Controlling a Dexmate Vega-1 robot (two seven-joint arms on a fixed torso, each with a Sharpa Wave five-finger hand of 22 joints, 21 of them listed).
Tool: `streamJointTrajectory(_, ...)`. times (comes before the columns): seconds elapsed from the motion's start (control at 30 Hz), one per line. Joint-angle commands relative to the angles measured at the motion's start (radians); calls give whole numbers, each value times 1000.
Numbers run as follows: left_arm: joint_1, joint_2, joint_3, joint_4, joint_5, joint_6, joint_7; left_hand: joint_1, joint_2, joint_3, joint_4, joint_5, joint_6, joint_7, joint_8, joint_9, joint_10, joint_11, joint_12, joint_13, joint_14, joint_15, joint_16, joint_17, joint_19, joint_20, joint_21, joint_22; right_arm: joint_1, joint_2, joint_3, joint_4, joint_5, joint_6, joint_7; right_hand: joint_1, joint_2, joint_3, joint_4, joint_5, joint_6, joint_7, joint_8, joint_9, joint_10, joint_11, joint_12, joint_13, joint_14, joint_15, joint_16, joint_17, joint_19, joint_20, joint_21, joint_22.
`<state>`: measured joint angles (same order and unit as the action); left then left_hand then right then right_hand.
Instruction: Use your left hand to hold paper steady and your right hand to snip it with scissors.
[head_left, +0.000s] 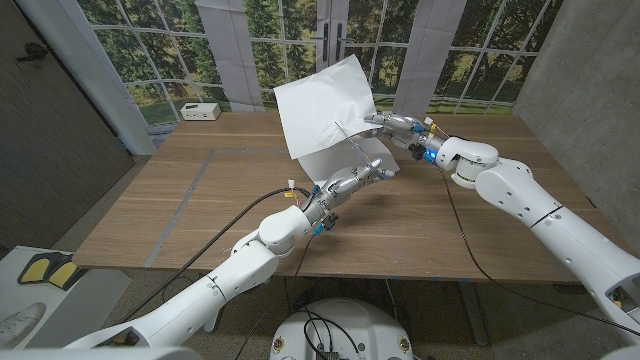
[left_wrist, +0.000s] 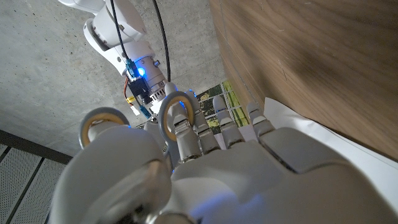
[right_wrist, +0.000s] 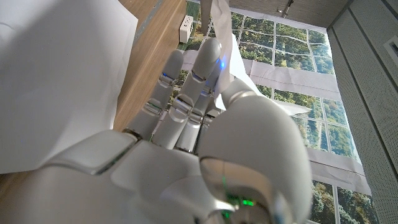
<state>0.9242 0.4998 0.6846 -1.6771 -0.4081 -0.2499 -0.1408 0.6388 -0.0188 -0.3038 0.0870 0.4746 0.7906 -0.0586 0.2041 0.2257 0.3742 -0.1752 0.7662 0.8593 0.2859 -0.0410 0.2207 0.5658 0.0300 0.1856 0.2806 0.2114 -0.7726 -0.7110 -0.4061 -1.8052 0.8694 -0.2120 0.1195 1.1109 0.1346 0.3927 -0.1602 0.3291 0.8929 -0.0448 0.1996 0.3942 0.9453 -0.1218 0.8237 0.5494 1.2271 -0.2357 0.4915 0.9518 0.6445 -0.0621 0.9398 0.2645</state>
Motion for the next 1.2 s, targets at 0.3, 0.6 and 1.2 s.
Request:
streamJointTrajectory(0.3, 5, 3, -4, -6, 0, 0, 8, 21, 18, 6, -3, -15, 14, 2, 12, 2, 26, -18, 13, 2, 5, -60, 4, -2, 15, 0, -3, 4, 6, 2, -3, -1, 1, -7, 1, 5, 9, 5, -2, -2, 6, -1, 0, 0, 19, -16, -3, 1, 7, 4, -8, 7, -6, -48, 22, -7)
streamJointTrajectory(0.6, 3, -5, -5, 4, -6, -8, 4, 60, 78, 33, -5, -28, 32, -1, 17, 4, 43, -26, 23, 5, 18, -68, 9, -2, 20, -2, -2, 5, 9, 4, -5, 2, 3, -10, 4, 5, 9, 5, -2, -4, 7, 0, 0, 0, 18, -17, -4, 3, 8, 3, -12, 8, -9, -47, 34, -14)
streamJointTrajectory(1.2, 3, -19, -4, 24, -15, -33, -5, 160, 229, 149, -6, -60, 33, -4, 22, 18, 45, -37, 30, 24, 24, -71, 10, -2, 28, 2, 2, 7, 6, -3, 0, -5, 6, -12, 3, 5, 8, 6, -2, -5, 7, -2, 0, -1, 16, -16, -6, 7, 13, 3, -16, 15, -18, -50, 58, -25)
